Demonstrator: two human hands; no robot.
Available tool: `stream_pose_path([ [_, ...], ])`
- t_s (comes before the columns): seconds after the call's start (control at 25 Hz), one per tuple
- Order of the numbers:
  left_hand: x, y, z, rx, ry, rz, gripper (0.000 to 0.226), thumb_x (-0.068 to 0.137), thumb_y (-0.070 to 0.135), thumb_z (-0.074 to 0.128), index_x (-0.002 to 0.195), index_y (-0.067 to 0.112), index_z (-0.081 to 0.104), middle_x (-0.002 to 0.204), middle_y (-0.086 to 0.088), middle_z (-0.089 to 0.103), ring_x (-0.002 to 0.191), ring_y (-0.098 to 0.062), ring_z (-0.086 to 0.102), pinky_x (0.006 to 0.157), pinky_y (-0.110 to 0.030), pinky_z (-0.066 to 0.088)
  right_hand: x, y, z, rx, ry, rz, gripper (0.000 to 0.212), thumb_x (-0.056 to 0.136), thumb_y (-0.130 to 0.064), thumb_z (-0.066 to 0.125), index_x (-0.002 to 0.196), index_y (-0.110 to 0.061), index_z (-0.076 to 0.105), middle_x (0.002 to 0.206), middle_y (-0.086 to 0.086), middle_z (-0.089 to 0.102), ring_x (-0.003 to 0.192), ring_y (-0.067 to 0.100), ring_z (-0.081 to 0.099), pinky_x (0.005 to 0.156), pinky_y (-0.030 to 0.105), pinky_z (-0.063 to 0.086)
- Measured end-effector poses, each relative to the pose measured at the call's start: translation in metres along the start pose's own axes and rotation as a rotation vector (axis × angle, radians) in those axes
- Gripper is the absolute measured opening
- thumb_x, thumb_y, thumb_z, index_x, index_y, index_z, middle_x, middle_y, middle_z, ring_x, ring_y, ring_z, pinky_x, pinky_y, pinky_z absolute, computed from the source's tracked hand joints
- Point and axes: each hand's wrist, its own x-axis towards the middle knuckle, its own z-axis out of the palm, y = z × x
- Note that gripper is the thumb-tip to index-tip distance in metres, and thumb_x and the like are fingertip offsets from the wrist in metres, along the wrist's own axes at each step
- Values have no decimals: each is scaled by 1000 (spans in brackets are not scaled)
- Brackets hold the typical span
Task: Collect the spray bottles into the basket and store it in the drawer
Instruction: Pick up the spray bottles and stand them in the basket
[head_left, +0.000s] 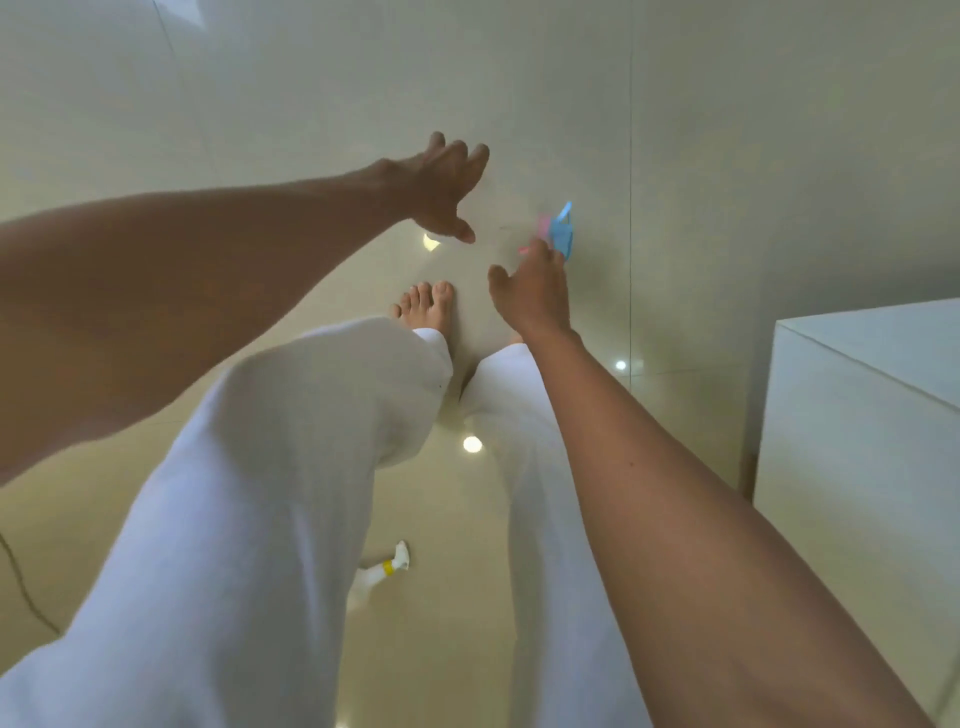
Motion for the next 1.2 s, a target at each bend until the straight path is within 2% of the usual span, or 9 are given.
stream_pose_path([
  [0.08, -15, -14, -68, -133, 93, 98, 72, 85, 48, 71, 128, 0, 39, 122, -19, 54, 116, -38, 50, 107, -42, 33, -33, -3, -18, 210, 38, 120, 56, 98, -32, 55, 146, -5, 41, 146, 15, 47, 135, 31, 45, 112, 39, 39],
  [0.16, -51, -4, -110, -203, 216, 151, 89, 73, 47, 82, 131, -7, 40, 125, -21, 52, 113, -39, 50, 103, -41, 31, -77, -8, -39, 395, 140, 164, 55, 100, -37, 54, 145, -7, 44, 143, 12, 52, 129, 27, 52, 109, 39, 42],
  [0.32, -156, 53, -120, -282, 459, 202, 89, 67, 39, 86, 126, -14, 46, 120, -26, 51, 110, -43, 47, 98, -42, 33, -161, -26, -81, 752, 431, 182, 48, 99, -40, 58, 133, -7, 53, 130, 5, 61, 93, 14, 62, 83, 24, 45],
  [0.48, -226, 115, -140, -437, 735, 289, 77, 75, 50, 75, 119, -2, 41, 123, -26, 46, 109, -31, 37, 96, -39, 37, -236, -25, -129, 1045, 665, 262, 44, 96, -44, 62, 123, -10, 57, 114, 1, 67, 81, -2, 62, 67, 9, 44],
  [0.6, -267, 162, -140, -496, 817, 408, 76, 73, 39, 85, 121, 9, 35, 133, -17, 37, 117, -30, 33, 95, -52, 45, -287, -6, -161, 1221, 837, 326, 44, 92, -48, 66, 114, -11, 59, 104, -3, 66, 78, -11, 61, 60, 3, 46],
  [0.76, -305, 227, -143, -486, 815, 608, 80, 68, 41, 89, 117, 12, 34, 135, -15, 36, 116, -35, 39, 84, -52, 52, -353, 50, -196, 1310, 1023, 380, 45, 87, -53, 70, 108, -14, 62, 98, -8, 69, 85, -4, 64, 70, 14, 51],
  [0.96, -357, 331, -130, -415, 649, 848, 71, 77, 52, 76, 120, 12, 36, 123, -19, 52, 102, -30, 57, 77, -39, 56, -438, 154, -209, 1348, 1306, 322, 37, 83, -43, 79, 107, -18, 64, 93, -21, 70, 90, -12, 67, 70, 2, 50],
  [1.12, -387, 427, -93, -343, 468, 906, 75, 77, 51, 77, 127, 5, 44, 119, -13, 54, 100, -24, 59, 79, -27, 53, -483, 249, -204, 1309, 1451, 285, 35, 85, -33, 79, 114, -23, 62, 108, -13, 72, 104, 4, 68, 91, 33, 59],
  [1.2, -396, 469, -74, -313, 360, 892, 77, 76, 55, 74, 131, 6, 48, 122, -8, 53, 103, -21, 58, 78, -24, 51, -497, 295, -202, 1230, 1501, 284, 36, 87, -27, 78, 118, -19, 63, 113, -7, 73, 106, 9, 68, 94, 37, 58],
])
